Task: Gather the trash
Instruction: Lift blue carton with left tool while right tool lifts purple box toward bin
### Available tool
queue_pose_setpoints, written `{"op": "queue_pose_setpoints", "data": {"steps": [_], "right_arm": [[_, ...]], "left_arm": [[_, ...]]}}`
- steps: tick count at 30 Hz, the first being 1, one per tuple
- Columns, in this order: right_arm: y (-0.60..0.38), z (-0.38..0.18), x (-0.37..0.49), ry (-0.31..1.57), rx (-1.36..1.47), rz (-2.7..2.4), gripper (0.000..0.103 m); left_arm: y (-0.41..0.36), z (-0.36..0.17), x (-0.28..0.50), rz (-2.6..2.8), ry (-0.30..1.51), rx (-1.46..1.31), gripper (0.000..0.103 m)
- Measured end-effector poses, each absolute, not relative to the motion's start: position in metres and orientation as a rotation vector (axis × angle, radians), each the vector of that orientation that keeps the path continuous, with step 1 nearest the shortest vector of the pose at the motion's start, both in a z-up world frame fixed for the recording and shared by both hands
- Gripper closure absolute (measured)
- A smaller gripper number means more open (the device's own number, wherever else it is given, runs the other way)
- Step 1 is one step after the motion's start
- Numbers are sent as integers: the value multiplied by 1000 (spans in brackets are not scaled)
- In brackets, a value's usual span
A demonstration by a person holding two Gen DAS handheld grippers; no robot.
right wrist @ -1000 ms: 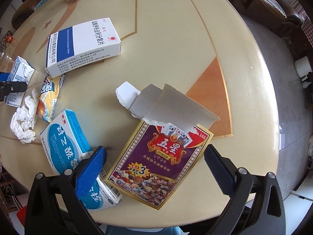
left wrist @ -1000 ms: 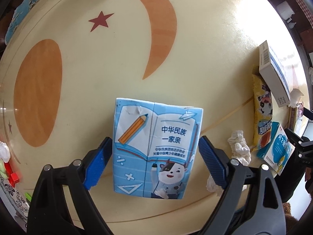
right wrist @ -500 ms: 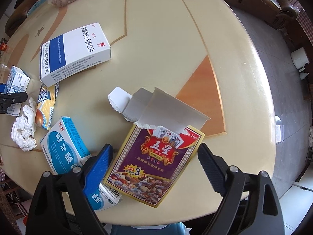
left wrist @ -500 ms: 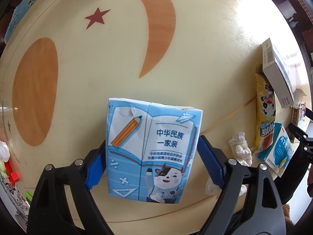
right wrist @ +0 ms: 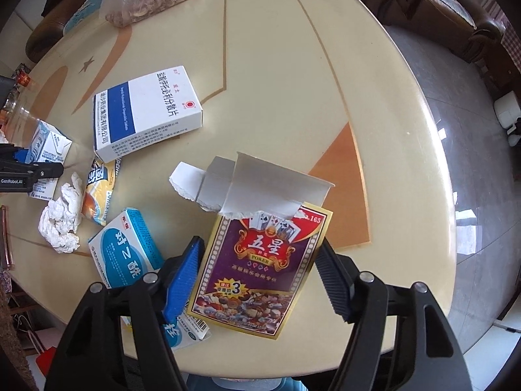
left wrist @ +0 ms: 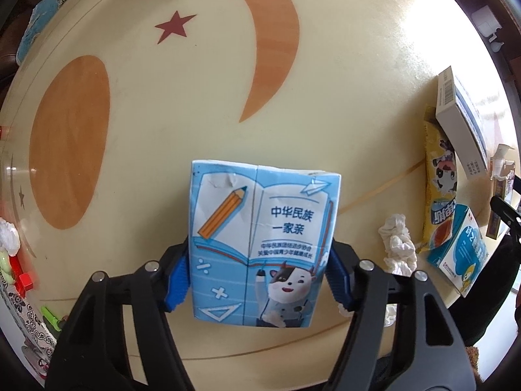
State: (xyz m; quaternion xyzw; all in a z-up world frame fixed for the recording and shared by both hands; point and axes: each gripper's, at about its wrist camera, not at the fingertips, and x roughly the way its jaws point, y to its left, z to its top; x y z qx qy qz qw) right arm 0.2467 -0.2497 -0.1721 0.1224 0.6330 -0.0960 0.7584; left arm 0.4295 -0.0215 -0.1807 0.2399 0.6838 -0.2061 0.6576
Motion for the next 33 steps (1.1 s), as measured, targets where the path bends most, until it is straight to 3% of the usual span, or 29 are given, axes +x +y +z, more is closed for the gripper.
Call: {"op": "queue_pose_setpoints", "data": {"steps": [12,27,33], "right_arm": [[-243,-111,223,1223,134,-179,36],[-189,-26,152,1010,30,-42,36],[-174,-1,109,927,-31,-24,36]], "left_arm": [[-3,-124,383,-412,1451,461,36],[7,-25,238,-430,1188,384,36],[-2,-11,178,-411,1121,332,36]]}}
